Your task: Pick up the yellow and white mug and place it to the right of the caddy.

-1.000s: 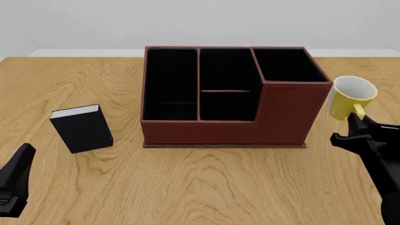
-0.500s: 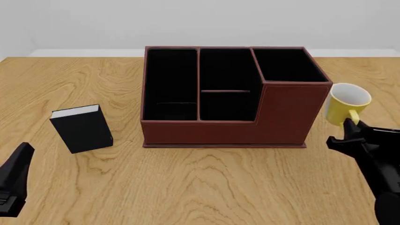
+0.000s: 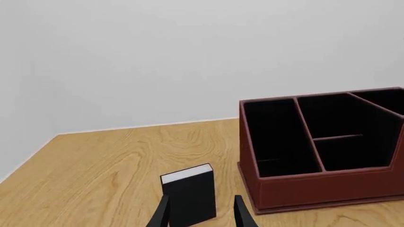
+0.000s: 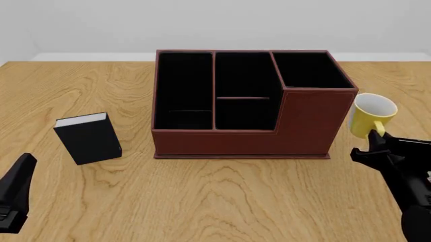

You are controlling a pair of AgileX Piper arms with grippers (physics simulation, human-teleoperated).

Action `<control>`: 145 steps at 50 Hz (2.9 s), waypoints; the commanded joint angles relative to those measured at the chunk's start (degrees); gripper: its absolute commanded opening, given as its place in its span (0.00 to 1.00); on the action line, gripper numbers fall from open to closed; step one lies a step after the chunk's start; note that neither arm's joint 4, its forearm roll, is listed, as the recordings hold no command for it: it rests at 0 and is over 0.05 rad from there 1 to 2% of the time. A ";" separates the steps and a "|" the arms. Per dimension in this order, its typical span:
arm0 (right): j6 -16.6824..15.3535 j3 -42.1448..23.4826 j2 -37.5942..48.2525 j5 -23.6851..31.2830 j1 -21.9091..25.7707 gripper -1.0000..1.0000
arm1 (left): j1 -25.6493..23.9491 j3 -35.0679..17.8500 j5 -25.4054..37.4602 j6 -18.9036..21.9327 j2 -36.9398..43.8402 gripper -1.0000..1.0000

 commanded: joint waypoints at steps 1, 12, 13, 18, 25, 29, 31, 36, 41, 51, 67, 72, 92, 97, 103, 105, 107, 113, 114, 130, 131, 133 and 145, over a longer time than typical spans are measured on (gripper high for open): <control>0.53 -0.65 1.44 -0.14 -0.17 0.00 | -0.21 -0.08 -0.03 0.09 0.00 1.00; 0.66 -1.44 3.43 -0.15 -0.23 0.00 | -0.27 0.02 -0.17 0.31 0.00 1.00; 0.64 -1.54 3.65 -0.15 -0.27 0.00 | -0.28 0.04 -0.20 0.30 0.00 1.00; 0.75 -2.13 4.91 -0.15 -0.46 0.00 | -0.36 0.33 -0.45 0.22 0.00 1.00; 0.82 -2.82 6.49 -0.13 -0.64 0.00 | -0.22 0.60 -0.66 0.24 0.00 1.00; 0.86 -3.07 7.05 -0.14 -0.50 0.00 | -0.48 0.54 -0.84 0.41 0.00 1.00; 0.85 -3.03 7.18 -0.14 -0.50 0.00 | -0.40 0.66 -0.84 0.31 0.00 1.00; 0.83 -3.47 8.12 -0.14 -0.68 0.00 | -0.47 0.65 -0.77 0.22 0.00 1.00; 1.05 -3.70 8.98 -0.15 -0.81 0.00 | -0.46 0.50 -0.59 0.33 0.00 1.00; 1.30 -4.43 10.54 -0.15 -0.97 0.00 | -0.37 0.23 -0.39 0.50 0.00 1.00; 1.18 -4.89 11.70 -0.15 -1.22 0.00 | -0.41 0.84 -0.86 0.40 0.00 1.00; 1.13 -5.16 12.18 -0.15 -1.16 0.00 | -0.38 0.87 -0.87 0.42 0.00 1.00; 1.23 -5.94 14.36 -0.15 -1.36 0.00 | -0.51 1.10 -0.82 0.48 0.00 1.00; 1.29 -6.09 14.75 -0.15 -1.22 0.00 | -0.64 1.00 -0.77 0.55 0.00 1.00; 1.52 -6.23 15.20 -0.15 -1.03 0.00 | -0.73 0.93 -0.71 0.56 0.00 1.00; 1.41 -6.51 15.60 -0.15 -1.12 0.00 | -0.76 0.90 -0.71 0.67 0.00 1.00; 1.37 -6.70 15.89 -0.15 -1.25 0.00 | -0.75 0.88 -0.63 0.66 0.00 1.00; 1.39 -7.33 16.95 -0.15 -1.29 0.00 | -0.81 0.74 -0.46 0.71 0.00 1.00; 1.47 -7.33 17.04 -0.15 -1.22 0.00 | -0.85 0.73 -0.44 0.73 0.00 1.00; 1.81 -7.67 17.97 -0.15 -1.09 0.00 | -0.80 1.02 -0.49 0.78 0.00 1.00; 1.80 -7.77 18.07 -0.15 -1.16 0.00 | -0.84 1.00 -0.50 0.80 0.00 1.00; 2.39 -7.81 18.05 -0.15 -1.65 0.00 | -0.81 1.01 -0.54 0.80 0.00 1.00; 2.31 -7.51 17.89 -0.15 -1.97 1.00 | -0.85 1.37 -0.84 0.77 0.00 1.00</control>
